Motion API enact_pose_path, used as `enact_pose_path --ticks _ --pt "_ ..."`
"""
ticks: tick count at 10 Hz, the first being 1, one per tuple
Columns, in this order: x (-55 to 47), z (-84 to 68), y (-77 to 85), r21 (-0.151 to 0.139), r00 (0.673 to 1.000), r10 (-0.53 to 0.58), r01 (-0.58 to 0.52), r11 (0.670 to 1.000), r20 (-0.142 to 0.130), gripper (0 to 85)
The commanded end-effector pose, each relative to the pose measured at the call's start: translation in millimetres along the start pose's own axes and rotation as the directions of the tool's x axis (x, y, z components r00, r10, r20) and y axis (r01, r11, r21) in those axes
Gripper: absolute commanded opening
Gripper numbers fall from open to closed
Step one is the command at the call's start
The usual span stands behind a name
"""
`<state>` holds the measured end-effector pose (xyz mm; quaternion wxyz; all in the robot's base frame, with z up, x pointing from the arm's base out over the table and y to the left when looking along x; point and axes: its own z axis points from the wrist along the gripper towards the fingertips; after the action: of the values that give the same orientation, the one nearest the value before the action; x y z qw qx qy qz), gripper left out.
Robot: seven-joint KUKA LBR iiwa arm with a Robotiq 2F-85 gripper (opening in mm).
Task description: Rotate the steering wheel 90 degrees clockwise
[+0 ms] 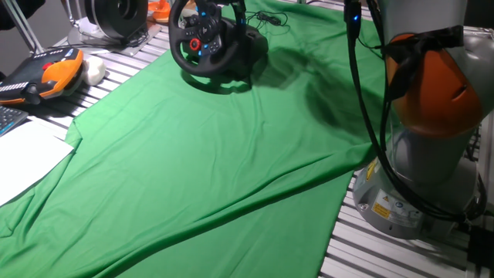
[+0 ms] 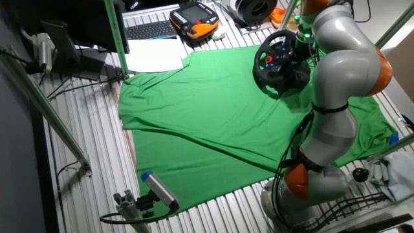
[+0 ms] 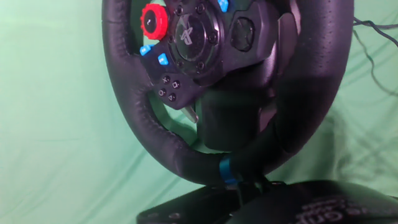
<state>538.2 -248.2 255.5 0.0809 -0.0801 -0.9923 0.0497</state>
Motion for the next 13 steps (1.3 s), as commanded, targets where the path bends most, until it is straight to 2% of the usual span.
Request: enact_pose_path --ticks 1,4,8,10,13 --pt "0.0 -0.2 0.0 0.003 1.000 -0.003 0.003 1.000 0.009 0.0" --pt "0.0 -0.2 0.0 -0.006 1.000 -0.004 0.004 1.000 0.024 0.0" --pt "0.0 -0.2 0.0 -0.006 1.000 -0.006 0.006 1.000 0.028 0.0" --pt "0.0 -0.2 0.0 -0.005 0.999 0.000 0.000 1.000 0.046 0.0" --pt "0.0 -0.2 0.0 -0.004 0.999 -0.005 0.005 1.000 0.044 0.0"
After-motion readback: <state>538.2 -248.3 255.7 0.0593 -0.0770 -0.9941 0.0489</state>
